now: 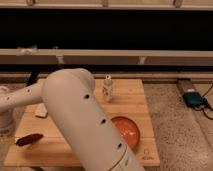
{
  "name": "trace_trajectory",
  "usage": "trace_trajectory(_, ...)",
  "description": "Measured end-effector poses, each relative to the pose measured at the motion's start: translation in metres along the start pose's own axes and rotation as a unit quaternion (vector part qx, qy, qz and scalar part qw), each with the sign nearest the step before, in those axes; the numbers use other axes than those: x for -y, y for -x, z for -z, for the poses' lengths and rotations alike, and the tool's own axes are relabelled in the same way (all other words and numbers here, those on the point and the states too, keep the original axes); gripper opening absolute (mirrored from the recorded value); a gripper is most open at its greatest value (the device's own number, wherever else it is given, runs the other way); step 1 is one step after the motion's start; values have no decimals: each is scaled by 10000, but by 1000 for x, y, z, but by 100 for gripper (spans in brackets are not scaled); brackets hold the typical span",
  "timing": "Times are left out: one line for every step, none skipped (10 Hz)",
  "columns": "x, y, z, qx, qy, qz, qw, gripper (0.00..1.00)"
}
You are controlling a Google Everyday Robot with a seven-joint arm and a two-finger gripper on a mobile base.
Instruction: Drag the pepper across the table
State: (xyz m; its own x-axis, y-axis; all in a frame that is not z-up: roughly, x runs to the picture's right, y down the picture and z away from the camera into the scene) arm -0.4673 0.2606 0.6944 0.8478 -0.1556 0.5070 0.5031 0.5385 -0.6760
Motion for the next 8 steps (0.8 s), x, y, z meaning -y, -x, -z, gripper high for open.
trace_trajectory(0, 3, 0, 52, 25, 51, 10000, 54)
trace_trajectory(0, 5, 1, 112, 60, 96, 9999, 62)
trace_trajectory(1, 8, 1, 220, 114, 146, 9996, 72)
trace_trajectory(1, 9, 2, 318, 196, 200, 9991, 79)
trace_trajectory(1, 10, 3, 408, 248, 238, 9986, 80)
trace_trajectory(1, 11, 5, 512, 310, 262, 9979, 80)
trace_trajectory(1, 10, 7, 636, 392, 288, 9968, 80)
trace_trajectory(3, 8, 10, 738, 431, 285, 9959, 80)
